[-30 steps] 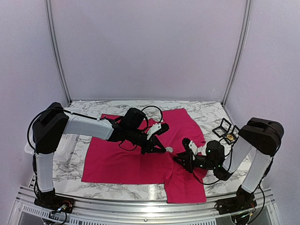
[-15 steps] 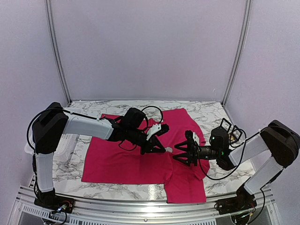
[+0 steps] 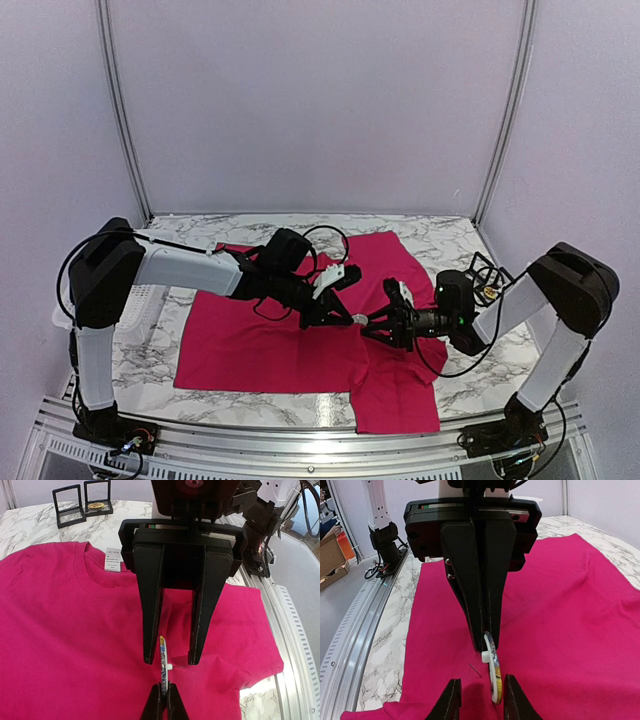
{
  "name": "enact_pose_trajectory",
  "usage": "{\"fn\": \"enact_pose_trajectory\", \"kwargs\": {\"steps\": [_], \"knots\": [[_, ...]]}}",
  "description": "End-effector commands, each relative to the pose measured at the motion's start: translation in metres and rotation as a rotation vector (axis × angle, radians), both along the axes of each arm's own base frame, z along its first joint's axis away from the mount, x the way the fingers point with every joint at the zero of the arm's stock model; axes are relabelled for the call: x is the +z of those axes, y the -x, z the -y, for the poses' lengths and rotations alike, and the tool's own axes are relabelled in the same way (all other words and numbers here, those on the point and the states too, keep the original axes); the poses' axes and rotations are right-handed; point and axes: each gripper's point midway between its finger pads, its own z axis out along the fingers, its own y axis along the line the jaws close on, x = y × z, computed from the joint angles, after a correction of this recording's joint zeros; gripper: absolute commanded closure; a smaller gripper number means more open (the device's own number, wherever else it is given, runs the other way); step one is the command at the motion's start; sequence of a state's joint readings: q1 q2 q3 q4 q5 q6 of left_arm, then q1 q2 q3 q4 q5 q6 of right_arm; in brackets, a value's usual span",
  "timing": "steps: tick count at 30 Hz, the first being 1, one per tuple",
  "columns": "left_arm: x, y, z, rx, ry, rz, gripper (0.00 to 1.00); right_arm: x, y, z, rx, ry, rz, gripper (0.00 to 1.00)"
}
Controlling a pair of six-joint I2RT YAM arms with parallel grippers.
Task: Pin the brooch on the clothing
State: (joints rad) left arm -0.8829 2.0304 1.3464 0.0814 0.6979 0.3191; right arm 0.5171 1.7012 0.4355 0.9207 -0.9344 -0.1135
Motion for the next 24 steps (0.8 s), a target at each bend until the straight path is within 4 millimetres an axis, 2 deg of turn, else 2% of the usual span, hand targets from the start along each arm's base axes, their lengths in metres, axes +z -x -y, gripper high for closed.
{"fn": "enact_pose_trajectory", "kwargs": {"steps": [1,10,13,17,21,24], "knots": [[0.016,0.001,0.005,-0.020,0.017,0.019,1.00,0.013,-0.007,-0.004,0.018,-0.048,0.024,0.76],[0.014,0.002,0.006,-0.025,0.014,0.018,1.00,0.015,-0.012,-0.006,-0.003,-0.082,0.011,0.81],[0.014,0.002,0.006,-0.026,0.014,0.020,1.00,0.014,-0.013,-0.007,-0.005,-0.081,0.009,0.88],[0.015,0.004,0.008,-0.030,0.015,0.022,1.00,0.014,-0.017,-0.008,-0.019,-0.077,0.008,0.91],[0.015,0.007,0.009,-0.038,0.013,0.023,1.00,0.014,-0.021,-0.008,-0.041,-0.079,-0.042,0.91],[0.013,0.009,0.009,-0.042,0.007,0.027,1.00,0.006,-0.028,-0.010,-0.057,-0.052,-0.098,0.94]]}}
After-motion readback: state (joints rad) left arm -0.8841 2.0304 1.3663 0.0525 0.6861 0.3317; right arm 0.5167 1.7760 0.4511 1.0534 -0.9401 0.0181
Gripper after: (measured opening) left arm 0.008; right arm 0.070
